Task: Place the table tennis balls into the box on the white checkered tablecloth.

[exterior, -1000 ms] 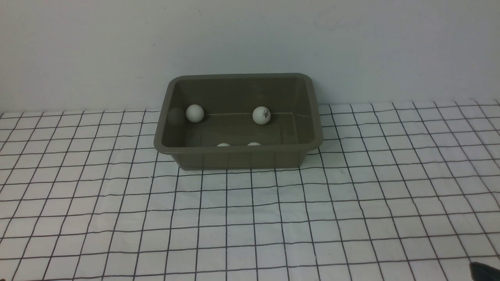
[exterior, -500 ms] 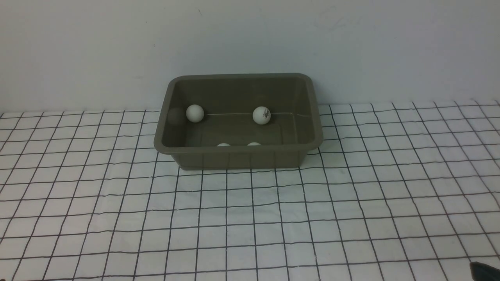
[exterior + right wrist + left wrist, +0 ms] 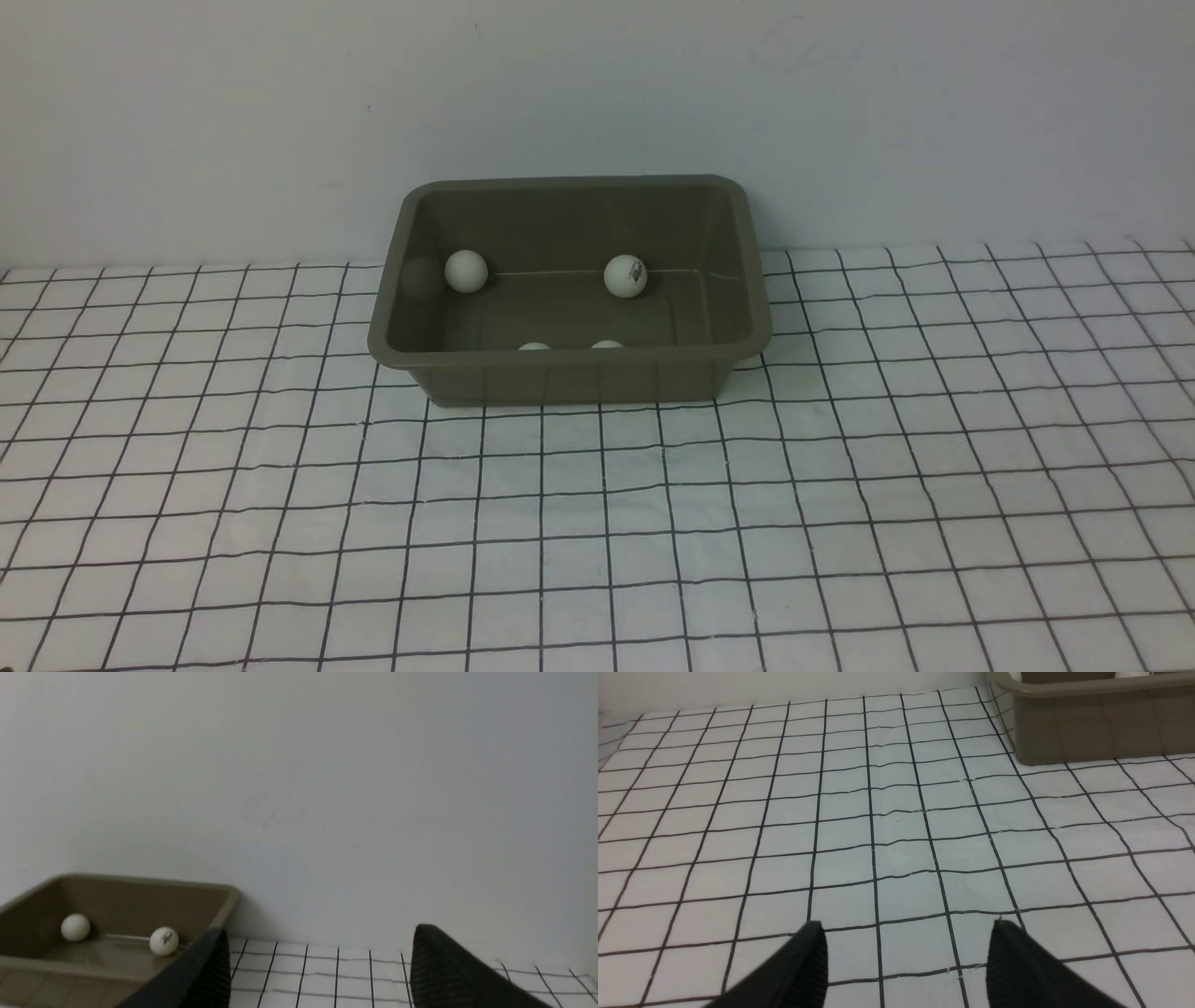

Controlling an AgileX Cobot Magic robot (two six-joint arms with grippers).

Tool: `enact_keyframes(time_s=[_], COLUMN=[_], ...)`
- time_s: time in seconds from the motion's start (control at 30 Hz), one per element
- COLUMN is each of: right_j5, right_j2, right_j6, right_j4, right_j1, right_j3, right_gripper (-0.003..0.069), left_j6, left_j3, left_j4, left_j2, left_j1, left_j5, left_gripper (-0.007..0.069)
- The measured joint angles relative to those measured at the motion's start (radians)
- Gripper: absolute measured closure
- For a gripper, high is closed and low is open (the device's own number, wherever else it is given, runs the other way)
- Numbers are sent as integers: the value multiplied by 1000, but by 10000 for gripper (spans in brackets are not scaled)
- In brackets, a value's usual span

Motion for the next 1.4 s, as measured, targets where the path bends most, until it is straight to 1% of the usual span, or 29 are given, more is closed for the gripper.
enact_keyframes(time_s=[0.13, 0.17, 0.23, 0.27, 0.3, 0.33, 0.4, 0.47, 0.53, 0.67, 0.8, 0.93, 1.03, 1.2, 1.4], right_j5=[-6, -6, -6, -5, 0, 17, 49, 49, 19, 6, 6, 52, 86, 112, 83], right_j2=[-4, -5, -10, -13, -14, -14, -14, -14, -26, -103, -131, -133, -133, -133, -134], right_j6=[-23, -7, 55, 115, 188, 293, 484, 618, 678, 643, 572, 469, 408, 396, 396], right_j4=[6, 0, -51, -97, -174, -297, -455, -555, -612, -621, -562, -495, -477, -476, -476], right_j1=[0, 0, 0, 0, 0, 0, 0, 0, 0, 0, 0, 0, 0, 0, 0], right_j3=[1, 1, 2, 2, 2, 2, 7, 30, 83, 197, 264, 299, 306, 312, 344], right_gripper=[186, 186, 186, 186, 186, 186, 186, 186, 186, 186, 186, 186, 186, 186, 186], left_j6=[0, 0, 0, 0, 0, 0, 0, 0, 0, 0, 0, 0, 0, 0, 0], left_j3=[0, 0, 0, 0, 0, 0, 0, 0, 0, 0, 0, 0, 0, 0, 0], left_j4=[0, 0, 0, 0, 0, 0, 0, 0, 0, 0, 0, 0, 0, 0, 0], left_j2=[0, 0, 0, 0, 0, 0, 0, 0, 0, 0, 0, 0, 0, 0, 0], left_j1=[0, 0, 0, 0, 0, 0, 0, 0, 0, 0, 0, 0, 0, 0, 0], left_j5=[0, 0, 0, 0, 0, 0, 0, 0, 0, 0, 0, 0, 0, 0, 0], left_gripper=[209, 209, 209, 209, 209, 209, 209, 209, 209, 209, 209, 209, 209, 209, 209])
